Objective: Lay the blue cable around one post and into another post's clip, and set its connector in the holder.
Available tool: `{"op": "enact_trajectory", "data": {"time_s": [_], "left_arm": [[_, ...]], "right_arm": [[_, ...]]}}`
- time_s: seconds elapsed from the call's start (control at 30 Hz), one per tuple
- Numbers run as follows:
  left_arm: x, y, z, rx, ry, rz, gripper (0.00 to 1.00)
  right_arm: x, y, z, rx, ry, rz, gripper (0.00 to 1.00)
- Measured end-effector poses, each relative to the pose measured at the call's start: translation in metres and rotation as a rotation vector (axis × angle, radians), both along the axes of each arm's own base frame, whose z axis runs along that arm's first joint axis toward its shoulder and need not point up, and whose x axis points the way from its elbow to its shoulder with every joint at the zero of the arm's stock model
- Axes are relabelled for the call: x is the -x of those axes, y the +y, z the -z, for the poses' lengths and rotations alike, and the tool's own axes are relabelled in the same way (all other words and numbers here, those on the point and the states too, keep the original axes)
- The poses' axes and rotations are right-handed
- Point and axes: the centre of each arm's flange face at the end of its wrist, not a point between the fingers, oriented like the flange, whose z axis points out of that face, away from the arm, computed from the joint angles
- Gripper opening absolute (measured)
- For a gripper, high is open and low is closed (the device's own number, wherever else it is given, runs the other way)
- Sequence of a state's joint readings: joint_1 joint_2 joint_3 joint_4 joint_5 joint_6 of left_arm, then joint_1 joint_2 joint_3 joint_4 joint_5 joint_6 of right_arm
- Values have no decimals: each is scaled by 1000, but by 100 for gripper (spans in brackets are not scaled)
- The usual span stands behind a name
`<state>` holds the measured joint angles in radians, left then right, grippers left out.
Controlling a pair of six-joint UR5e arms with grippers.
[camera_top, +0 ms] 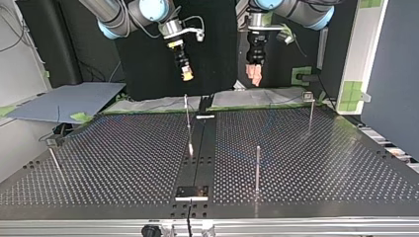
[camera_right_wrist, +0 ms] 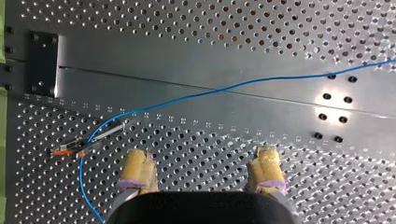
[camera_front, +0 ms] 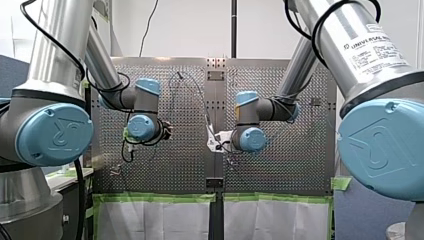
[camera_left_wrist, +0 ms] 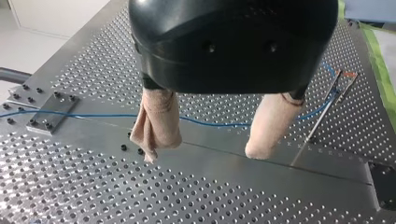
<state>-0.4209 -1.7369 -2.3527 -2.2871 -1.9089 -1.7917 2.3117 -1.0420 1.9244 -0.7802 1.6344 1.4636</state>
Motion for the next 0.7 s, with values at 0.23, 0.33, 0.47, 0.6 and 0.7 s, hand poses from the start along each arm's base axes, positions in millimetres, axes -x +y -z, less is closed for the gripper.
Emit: {"op": "enact_trajectory", "data": {"time_s": [0.23,0.33,0.47,0.6,0.7], "left_arm": [[3,1,2,-11,1,-1,100],[4,1,3,-11,2,0,100],[4,1,3,-13,3,2,100],[4,1,3,-13,3,2,100],[4,1,3,-13,4,2,100]], "right_arm": [[2,-5,-2,2,-13,8,100],[3,-6,-3,2,-12,12,100],[4,-7,-4,3,-11,14,100],[4,-7,-4,2,-11,14,100],[4,-7,-4,3,-11,14,100]]}}
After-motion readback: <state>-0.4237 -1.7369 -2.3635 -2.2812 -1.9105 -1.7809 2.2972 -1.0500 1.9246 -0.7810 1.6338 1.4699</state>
